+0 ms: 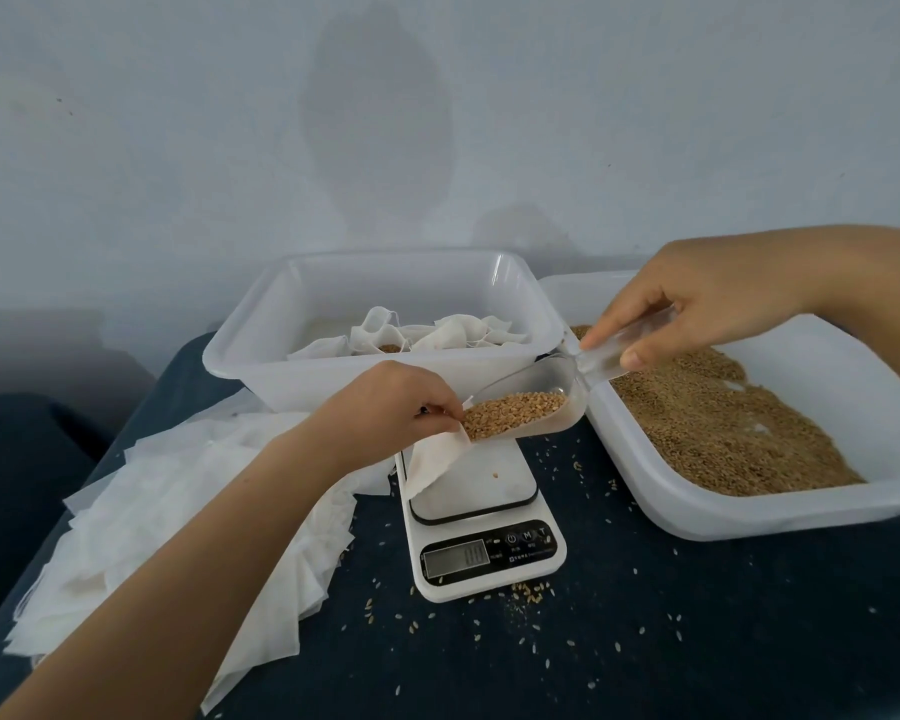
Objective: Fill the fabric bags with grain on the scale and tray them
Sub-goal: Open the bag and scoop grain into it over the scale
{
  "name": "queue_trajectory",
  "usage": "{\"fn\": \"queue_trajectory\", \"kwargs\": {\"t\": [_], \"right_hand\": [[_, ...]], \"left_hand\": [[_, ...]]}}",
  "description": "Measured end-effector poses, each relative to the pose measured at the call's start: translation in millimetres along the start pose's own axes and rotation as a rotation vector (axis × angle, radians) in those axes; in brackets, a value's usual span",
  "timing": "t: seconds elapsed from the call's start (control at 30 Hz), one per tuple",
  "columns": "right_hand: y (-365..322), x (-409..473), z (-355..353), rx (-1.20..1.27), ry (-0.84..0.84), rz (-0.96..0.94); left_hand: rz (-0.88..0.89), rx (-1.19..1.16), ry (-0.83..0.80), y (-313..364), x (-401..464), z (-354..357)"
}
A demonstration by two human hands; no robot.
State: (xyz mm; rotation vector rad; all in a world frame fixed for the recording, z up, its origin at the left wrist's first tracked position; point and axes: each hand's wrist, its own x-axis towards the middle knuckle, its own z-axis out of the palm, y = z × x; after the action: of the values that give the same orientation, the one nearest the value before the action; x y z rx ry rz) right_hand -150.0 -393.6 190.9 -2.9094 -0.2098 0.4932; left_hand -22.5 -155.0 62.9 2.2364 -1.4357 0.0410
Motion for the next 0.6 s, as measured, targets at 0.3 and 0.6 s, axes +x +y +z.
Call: {"fn": "queue_trajectory", "kwargs": {"t": [0.3, 0.6], "right_hand": [[-2.1, 0.4, -8.7, -0.035, -0.01, 0.005], [-9.2, 1.6, -10.4, -0.038, 0.004, 0.038]], "left_hand": [[0.013, -0.01, -0.001, 1.7, 0.0, -0.6], [0.007, 0.001, 0.01, 0.9, -1.1, 1.0]]}}
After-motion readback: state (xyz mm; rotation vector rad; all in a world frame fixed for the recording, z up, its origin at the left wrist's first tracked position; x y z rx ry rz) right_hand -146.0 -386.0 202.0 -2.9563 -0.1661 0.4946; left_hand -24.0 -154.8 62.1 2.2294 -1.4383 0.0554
